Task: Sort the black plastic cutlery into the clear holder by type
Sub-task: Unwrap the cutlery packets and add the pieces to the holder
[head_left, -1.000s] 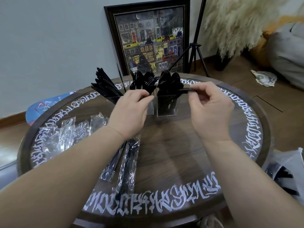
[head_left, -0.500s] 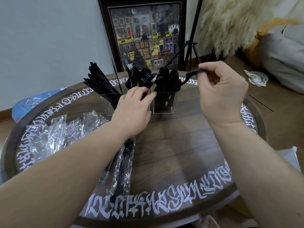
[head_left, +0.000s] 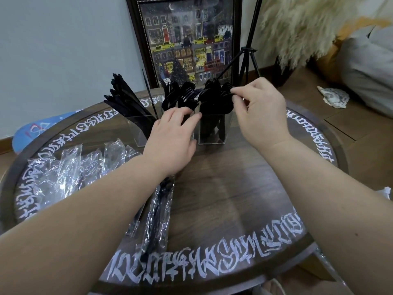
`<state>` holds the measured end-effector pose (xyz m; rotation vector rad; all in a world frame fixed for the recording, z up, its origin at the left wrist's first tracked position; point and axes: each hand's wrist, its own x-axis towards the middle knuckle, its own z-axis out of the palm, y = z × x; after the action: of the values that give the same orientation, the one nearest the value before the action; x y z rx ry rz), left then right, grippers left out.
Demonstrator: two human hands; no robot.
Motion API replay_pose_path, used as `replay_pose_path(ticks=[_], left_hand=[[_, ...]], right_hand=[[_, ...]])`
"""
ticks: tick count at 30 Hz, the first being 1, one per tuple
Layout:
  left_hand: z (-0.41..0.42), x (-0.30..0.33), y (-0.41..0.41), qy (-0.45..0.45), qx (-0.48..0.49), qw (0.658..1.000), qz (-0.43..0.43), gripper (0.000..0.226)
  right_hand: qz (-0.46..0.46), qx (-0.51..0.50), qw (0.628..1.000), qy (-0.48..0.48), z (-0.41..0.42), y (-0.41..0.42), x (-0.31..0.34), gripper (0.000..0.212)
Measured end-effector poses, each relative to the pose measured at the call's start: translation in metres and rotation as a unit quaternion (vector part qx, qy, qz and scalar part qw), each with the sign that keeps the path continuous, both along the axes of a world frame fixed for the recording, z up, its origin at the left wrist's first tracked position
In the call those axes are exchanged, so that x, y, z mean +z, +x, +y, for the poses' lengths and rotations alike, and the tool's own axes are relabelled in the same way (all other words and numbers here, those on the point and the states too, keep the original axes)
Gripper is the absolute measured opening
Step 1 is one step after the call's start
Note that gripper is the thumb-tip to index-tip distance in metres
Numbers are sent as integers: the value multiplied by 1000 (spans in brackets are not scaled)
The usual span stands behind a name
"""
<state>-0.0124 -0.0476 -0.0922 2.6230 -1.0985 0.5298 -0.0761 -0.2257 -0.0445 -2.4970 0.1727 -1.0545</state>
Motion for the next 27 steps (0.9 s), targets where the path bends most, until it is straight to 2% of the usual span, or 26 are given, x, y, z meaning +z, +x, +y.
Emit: replay_pose_path(ticks=[3, 6, 9, 12, 15, 18, 27], left_hand=[[0, -1, 0, -3, -3, 1000, -3, 58], [1, -1, 1, -5, -5, 1000, -8, 57], [1, -1, 1, -8, -9, 1000, -6, 57], [1, -1, 2, -9, -12, 1000, -5, 56], [2, -1, 2, -3, -16, 1000, -2, 56], [1, 0, 0, -5, -16, 1000, 2, 56], [2, 3, -2, -2, -17, 1000, 10, 55]], right_hand=[[3, 6, 1000, -13, 0, 3, -13, 20], [15, 3, 1000, 25, -1, 3, -23, 13], [8, -12, 1000, 19, -1, 3, -31, 18], [-17, -28, 995, 99, 3, -3, -33, 24], [74, -60, 970, 223, 2, -6, -37, 39], [151, -45, 952, 263, 1, -3, -46, 44], [157, -6, 941, 301, 3, 15, -55, 35]])
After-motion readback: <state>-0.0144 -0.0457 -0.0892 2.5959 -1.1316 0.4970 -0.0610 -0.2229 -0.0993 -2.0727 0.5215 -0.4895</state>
